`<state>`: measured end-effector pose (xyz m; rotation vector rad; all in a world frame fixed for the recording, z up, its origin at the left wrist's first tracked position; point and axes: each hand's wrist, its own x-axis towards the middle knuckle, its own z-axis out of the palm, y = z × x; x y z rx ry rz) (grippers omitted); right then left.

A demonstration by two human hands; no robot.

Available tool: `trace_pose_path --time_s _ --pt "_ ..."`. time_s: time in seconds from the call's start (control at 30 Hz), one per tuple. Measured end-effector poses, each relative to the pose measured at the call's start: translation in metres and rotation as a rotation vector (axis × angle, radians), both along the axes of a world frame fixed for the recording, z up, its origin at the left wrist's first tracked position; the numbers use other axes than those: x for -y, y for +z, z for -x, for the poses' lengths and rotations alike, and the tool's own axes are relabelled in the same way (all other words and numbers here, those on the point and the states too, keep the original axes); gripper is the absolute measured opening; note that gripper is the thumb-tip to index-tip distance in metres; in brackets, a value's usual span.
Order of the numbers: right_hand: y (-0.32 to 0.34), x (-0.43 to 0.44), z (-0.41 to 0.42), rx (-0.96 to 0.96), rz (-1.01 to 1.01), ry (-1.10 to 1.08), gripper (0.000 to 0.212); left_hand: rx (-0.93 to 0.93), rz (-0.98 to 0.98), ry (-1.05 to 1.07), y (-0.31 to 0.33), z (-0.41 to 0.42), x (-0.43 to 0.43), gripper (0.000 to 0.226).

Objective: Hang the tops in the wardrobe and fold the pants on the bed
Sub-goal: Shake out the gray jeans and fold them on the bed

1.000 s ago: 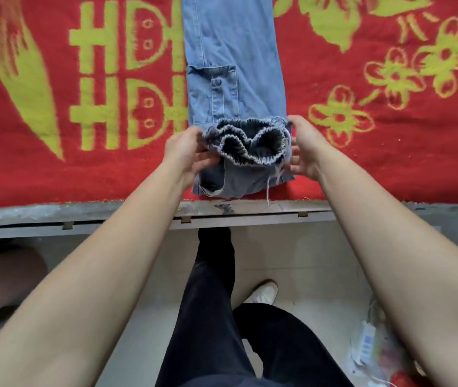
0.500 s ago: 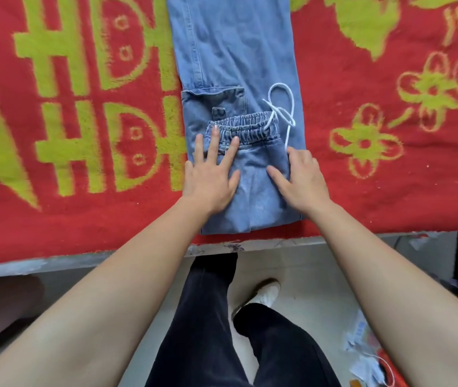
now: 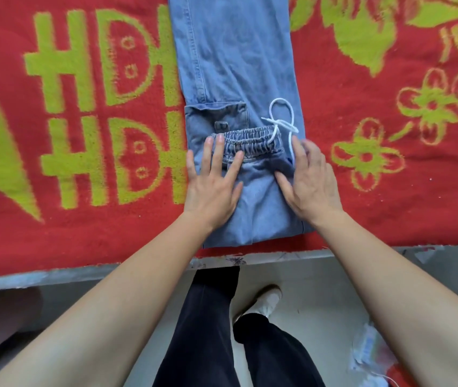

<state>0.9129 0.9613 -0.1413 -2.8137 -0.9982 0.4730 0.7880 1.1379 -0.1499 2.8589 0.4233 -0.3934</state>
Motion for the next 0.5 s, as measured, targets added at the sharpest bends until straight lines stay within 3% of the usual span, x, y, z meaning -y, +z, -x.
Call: trace_pose_path --time_s 0.07,0.13,0.2,0.27,0.4,0.5 --pt "0.006 0.018 0.020 0.132 -0.126 0.144 0.074 0.230 -0.001 -0.077 0.009 0.017 0.010 0.050" --pt "0.007 0.039 0.040 0.078 -0.050 0.347 0.084 0.255 0.030 -0.159 0.015 0.037 0.023 0.051" --pt "0.006 0.051 0.054 -0.052 0.228 0.495 0.098 0.024 0.011 -0.176 0.018 0.056 0.035 0.074" --pt "0.001 0.053 0.062 -0.061 0.432 0.519 0.100 -0.212 -0.082 -0.201 0.012 0.068 0.040 0.098" --pt "-0.002 0.036 0.063 -0.015 0.408 0.483 0.059 -0.297 -0.143 -0.197 0.003 0.064 0.042 0.090" --pt "0.014 0.032 0.060 -0.054 0.360 0.450 0.052 -0.401 -0.072 -0.171 0.018 0.055 0.048 0.092"
